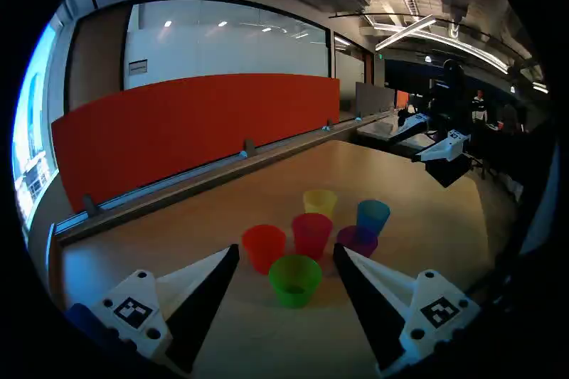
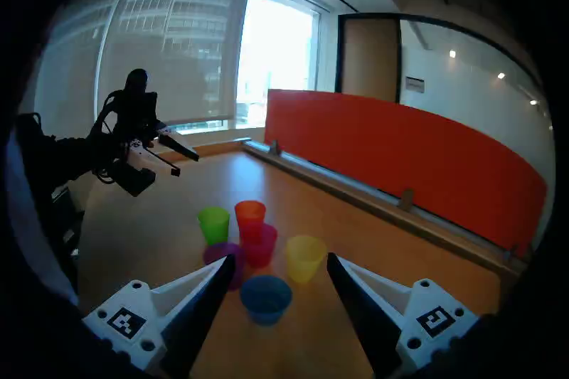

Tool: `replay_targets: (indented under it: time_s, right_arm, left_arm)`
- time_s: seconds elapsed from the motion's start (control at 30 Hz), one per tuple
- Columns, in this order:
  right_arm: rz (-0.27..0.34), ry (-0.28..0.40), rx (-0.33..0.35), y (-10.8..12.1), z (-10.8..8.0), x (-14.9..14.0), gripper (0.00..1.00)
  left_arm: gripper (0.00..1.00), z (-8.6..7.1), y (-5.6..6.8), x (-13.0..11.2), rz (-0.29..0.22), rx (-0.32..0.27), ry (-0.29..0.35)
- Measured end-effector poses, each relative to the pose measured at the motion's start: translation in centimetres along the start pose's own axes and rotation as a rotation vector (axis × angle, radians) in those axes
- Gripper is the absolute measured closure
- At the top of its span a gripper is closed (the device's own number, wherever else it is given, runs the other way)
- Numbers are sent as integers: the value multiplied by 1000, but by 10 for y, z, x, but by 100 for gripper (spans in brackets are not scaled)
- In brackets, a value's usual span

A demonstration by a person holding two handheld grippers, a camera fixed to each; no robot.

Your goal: Pour water

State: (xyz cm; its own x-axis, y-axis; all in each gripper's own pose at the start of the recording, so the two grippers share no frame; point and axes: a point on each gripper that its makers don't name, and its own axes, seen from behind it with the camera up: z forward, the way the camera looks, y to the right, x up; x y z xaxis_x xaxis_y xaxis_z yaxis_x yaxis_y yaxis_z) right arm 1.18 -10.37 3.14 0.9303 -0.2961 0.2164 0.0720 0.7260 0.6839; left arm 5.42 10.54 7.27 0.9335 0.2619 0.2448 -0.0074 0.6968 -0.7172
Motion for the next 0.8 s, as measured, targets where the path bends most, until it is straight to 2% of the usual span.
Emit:
replay_targets:
  time_s: [0.37,0.8]
  right_arm:
    - [-30,-68,20,-2,19,-33,1]
    - [-19,-142,56,-7,33,-67,0]
  left_arm:
    - [2,22,9,-36,28,-43,-95]
    - [2,42,14,-70,53,-80,-204]
